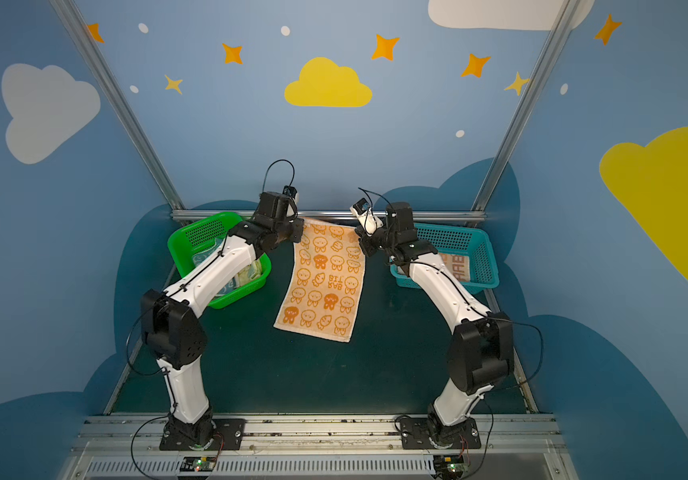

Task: Fold and stack the towels
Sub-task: 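Lay the orange towel flat on the table with both grippers, releasing it, then grasp the towel's far edge with both grippers and fold it toward the robot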

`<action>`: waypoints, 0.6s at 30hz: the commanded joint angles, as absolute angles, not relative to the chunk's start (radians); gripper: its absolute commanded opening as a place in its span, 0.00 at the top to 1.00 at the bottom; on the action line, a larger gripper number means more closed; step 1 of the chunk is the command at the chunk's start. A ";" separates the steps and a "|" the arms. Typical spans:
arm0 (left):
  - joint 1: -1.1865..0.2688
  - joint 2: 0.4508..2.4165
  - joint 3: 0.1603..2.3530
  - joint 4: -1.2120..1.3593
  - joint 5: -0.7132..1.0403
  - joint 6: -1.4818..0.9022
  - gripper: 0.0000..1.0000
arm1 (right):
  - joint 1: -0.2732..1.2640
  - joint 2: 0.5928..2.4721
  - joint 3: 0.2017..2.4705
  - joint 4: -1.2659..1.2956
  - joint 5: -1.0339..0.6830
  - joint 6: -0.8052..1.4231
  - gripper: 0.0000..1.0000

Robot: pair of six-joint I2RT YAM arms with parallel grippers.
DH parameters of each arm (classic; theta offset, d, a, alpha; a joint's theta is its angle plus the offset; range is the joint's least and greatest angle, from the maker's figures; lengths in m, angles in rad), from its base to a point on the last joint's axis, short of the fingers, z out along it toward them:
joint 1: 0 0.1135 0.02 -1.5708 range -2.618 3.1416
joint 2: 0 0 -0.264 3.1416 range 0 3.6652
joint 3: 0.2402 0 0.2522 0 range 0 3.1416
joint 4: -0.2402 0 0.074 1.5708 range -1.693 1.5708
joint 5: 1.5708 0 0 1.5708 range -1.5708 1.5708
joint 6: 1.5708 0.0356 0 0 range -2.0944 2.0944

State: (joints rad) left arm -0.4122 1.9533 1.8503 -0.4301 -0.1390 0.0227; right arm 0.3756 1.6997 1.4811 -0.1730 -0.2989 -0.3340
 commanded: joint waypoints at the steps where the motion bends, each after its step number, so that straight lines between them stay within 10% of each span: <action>1: -0.400 2.002 1.885 -0.455 -0.219 0.035 0.96 | 0.368 1.718 1.461 -0.101 -0.288 -0.333 1.00; 18: -0.400 1.962 1.742 -0.520 -0.216 0.034 0.96 | 0.377 1.692 1.327 -0.298 -0.421 -0.313 1.00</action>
